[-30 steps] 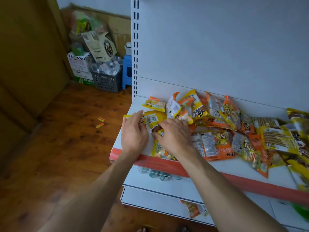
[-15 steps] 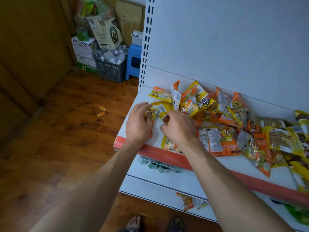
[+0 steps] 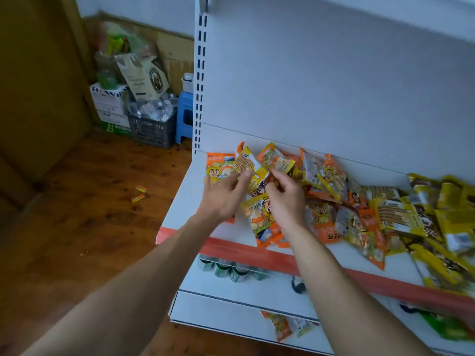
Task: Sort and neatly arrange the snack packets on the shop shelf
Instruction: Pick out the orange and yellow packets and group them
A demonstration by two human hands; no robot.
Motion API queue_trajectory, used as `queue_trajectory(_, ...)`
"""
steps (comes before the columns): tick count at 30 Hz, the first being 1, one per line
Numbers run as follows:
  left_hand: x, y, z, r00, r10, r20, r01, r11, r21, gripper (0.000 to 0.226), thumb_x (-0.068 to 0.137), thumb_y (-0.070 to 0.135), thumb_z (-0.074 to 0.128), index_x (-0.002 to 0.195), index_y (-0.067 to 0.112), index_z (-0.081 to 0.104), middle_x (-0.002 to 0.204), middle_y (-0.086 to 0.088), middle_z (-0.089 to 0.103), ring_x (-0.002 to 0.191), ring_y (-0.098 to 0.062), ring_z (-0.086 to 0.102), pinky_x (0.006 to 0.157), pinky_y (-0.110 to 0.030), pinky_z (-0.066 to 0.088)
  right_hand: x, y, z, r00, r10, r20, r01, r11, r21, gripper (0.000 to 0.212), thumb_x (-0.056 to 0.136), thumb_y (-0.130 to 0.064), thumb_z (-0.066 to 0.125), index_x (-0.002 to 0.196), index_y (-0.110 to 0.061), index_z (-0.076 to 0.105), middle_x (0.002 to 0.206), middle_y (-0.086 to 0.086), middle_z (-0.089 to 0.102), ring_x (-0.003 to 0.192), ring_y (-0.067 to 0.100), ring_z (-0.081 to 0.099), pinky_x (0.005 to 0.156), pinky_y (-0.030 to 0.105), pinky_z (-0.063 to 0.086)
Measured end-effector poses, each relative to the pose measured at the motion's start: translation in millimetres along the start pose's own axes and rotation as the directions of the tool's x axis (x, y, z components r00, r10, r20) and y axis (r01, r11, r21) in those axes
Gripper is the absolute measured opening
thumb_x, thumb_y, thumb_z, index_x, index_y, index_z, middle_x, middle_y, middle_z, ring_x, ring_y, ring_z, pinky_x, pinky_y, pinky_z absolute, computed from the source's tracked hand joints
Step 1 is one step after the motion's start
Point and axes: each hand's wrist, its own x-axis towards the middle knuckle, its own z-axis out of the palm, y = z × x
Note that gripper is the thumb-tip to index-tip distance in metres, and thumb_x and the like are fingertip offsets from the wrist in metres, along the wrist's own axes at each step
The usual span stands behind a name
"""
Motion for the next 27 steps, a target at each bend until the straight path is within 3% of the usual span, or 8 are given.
queue_trajectory(3,6.2,24.7,7.4,0.995,-0.084,0.055,0.088,0.994,-0.072,0.089,0.077,0.086,0.027,0.128,0.018,0.052,0.117,0.004,0.067,0.129,-0.018,0.048,0.119,-0.046,0.012,-13.1,2.8,-0.9,0.983,-0.142,0.115,0.149,0.987,-0.055,0.034,0.095,-0.021,0.059,0.129,-0.023,0.062,0.112,-0.019,0.065,0.096,-0.007,0.061,0.075,0.007,0.046)
queue_trajectory(5,7.1,37.2,11.3,0.987,-0.158,0.016,0.153,0.919,-0.365,0.061,0.081,0.069,0.055,0.116,0.018,0.057,0.095,0.008,0.069,0.102,-0.013,0.064,0.094,-0.026,0.048,-21.5,3.5,-3.2,0.950,-0.248,0.188,0.266,0.961,-0.081,0.033,0.096,-0.022,0.055,0.128,-0.025,0.059,0.113,-0.013,0.067,0.100,0.004,0.063,0.073,0.013,0.046)
queue_trajectory(7,8.4,44.3,14.7,0.980,-0.190,-0.056,0.128,0.825,-0.551,0.022,0.087,0.039,0.066,0.095,0.020,0.059,0.068,0.013,0.064,0.064,0.001,0.062,0.055,-0.011,0.047,-26.8,6.9,-7.6,0.926,-0.317,0.204,0.344,0.932,-0.115,0.041,0.095,-0.023,0.056,0.135,-0.020,0.052,0.122,-0.010,0.062,0.109,0.002,0.057,0.082,0.015,0.045)
queue_trajectory(9,9.1,49.0,13.5,0.963,-0.240,-0.125,0.115,0.782,-0.612,0.011,0.089,0.022,0.061,0.079,0.019,0.056,0.061,0.007,0.055,0.047,-0.003,0.050,0.045,-0.017,0.041,-29.5,18.1,-14.0,0.924,-0.285,0.253,0.350,0.898,-0.267,0.054,0.096,-0.030,0.059,0.145,-0.015,0.041,0.143,-0.001,0.050,0.128,0.009,0.045,0.101,0.026,0.042)
queue_trajectory(16,4.5,37.1,-3.9,0.902,-0.398,-0.167,0.106,0.579,-0.808,0.006,0.086,0.017,0.062,0.081,0.016,0.061,0.063,0.003,0.061,0.057,-0.016,0.057,0.051,-0.022,0.046,-37.5,34.3,-15.9,0.921,-0.225,0.319,0.372,0.754,-0.542,0.047,0.103,-0.033,0.043,0.146,-0.013,0.044,0.152,0.004,0.041,0.145,0.021,0.028,0.120,0.032,0.016)
queue_trajectory(20,-5.6,21.7,-6.6,0.914,-0.380,-0.141,0.093,0.535,-0.840,0.014,0.088,0.031,0.068,0.094,0.018,0.068,0.084,-0.007,0.067,0.081,-0.028,0.066,0.080,-0.045,0.056,-39.6,24.1,-22.8,0.921,-0.263,0.287,0.366,0.837,-0.407,0.038,0.101,-0.025,0.052,0.136,-0.012,0.056,0.142,0.004,0.052,0.136,0.021,0.040,0.116,0.038,0.028)
queue_trajectory(24,-13.3,5.7,0.6,0.903,-0.375,-0.208,0.040,0.557,-0.829,0.010,0.086,0.035,0.069,0.091,0.027,0.072,0.092,-0.002,0.074,0.090,-0.025,0.071,0.083,-0.046,0.058,-45.3,30.9,-54.7,0.892,-0.452,-0.026,0.401,0.814,-0.420,0.027,0.091,-0.017,0.063,0.116,-0.008,0.069,0.122,0.005,0.066,0.117,0.023,0.056,0.102,0.037,0.043)
queue_trajectory(27,-20.2,1.4,17.8,0.901,-0.397,-0.174,0.071,0.532,-0.844,0.017,0.086,0.033,0.069,0.099,0.022,0.073,0.101,-0.006,0.075,0.100,-0.033,0.069,0.091,-0.054,0.054,-44.8,53.1,-86.7,0.964,-0.261,-0.052,0.198,0.833,-0.517,0.041,0.093,-0.025,0.063,0.129,-0.006,0.060,0.135,0.010,0.057,0.129,0.030,0.047,0.109,0.043,0.036)
